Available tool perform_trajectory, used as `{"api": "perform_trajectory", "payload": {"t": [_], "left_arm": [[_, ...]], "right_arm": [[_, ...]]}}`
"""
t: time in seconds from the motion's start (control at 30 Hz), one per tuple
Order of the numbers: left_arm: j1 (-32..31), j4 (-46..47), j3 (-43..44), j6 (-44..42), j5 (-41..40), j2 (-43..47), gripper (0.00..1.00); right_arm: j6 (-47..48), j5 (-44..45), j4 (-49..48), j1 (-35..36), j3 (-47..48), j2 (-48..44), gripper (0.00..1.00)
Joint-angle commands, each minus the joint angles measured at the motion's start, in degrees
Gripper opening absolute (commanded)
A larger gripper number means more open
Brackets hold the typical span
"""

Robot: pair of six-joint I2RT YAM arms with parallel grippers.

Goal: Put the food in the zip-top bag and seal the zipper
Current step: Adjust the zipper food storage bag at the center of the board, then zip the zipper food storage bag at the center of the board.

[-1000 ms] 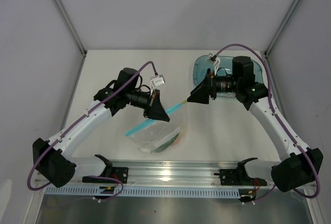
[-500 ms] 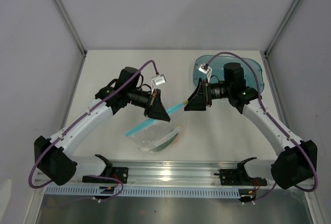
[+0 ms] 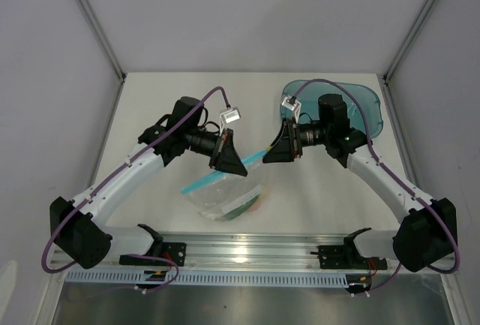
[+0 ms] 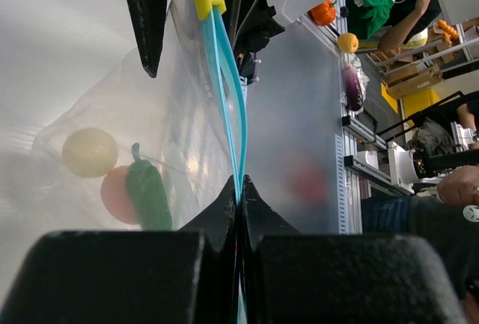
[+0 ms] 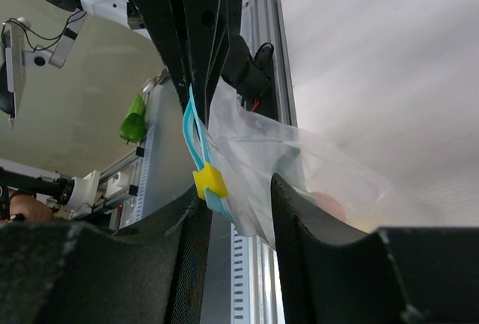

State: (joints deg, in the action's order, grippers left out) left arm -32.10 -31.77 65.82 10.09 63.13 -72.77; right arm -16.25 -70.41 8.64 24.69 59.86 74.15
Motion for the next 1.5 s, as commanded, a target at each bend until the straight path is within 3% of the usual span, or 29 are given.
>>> {"api": "perform_trajectory", "payload": {"t": [0.0,0.13,0.3,0.4,0.43,0.7,0.77,0.8,0.87,0.9,1.0,1.1,1.27,1.47], "left_arm": [[0.4,2.7,0.6,0.6,1.0,0.4,0.01],[0.5,2.8,0.3,0.6,0.8,0.6,0.01],[0.5,2.9,0.2,0.6,0.8,0.4,0.01],[0.5,2.6,0.2,0.4,0.6,0.3,0.01],[0.4,2.5,0.2,0.4,0.6,0.3,0.01],[0.4,1.0,1.6,-0.2,-2.5,-0.2,0.01],[0.5,-0.1,2.2,-0.9,-4.8,-0.4,0.09],[0.4,-1.2,3.3,-1.5,-7.5,-0.4,0.2],[0.4,-1.8,4.0,-1.9,-9.2,-0.4,0.27],[0.4,-1.8,4.7,-1.9,-10.3,-0.3,0.42],[0.4,-1.0,5.3,-0.6,-14.2,0.5,0.62],[0.3,0.4,5.8,0.7,-19.1,0.9,0.67],[0.3,-0.3,9.9,1.6,-25.1,0.3,0.68],[0.3,-1.0,14.3,3.1,-26.0,-2.5,0.76]], "right_arm": [[-0.3,-1.6,-1.4,0.4,-0.8,-1.2,0.39],[-1.2,-1.4,-2.1,0.4,-1.9,-1.9,0.38],[-1.4,-1.3,-1.7,0.3,-2.9,-2.4,0.29],[-1.9,-1.0,-1.3,-0.2,-3.1,-2.4,0.13],[-2.1,-0.6,-1.3,-0.3,-3.1,-2.5,0.0],[-7.7,0.6,-5.7,-2.0,-3.2,-2.4,0.0],[-8.6,0.5,-6.0,-1.9,-2.8,-2.2,0.0],[-8.8,0.5,-5.9,-1.8,-2.6,-2.0,0.0],[-8.9,0.5,-5.7,-1.7,-1.7,-1.8,0.0],[-9.1,0.6,-5.5,-1.5,-1.4,-1.4,0.0],[-9.5,1.0,-4.1,-0.3,0.3,-0.4,0.0],[-8.7,2.5,-1.8,0.4,1.6,-0.1,0.0],[-9.1,5.1,-1.0,1.2,1.5,-0.5,0.0],[-10.5,6.3,-0.5,1.9,1.8,0.2,0.0]]}}
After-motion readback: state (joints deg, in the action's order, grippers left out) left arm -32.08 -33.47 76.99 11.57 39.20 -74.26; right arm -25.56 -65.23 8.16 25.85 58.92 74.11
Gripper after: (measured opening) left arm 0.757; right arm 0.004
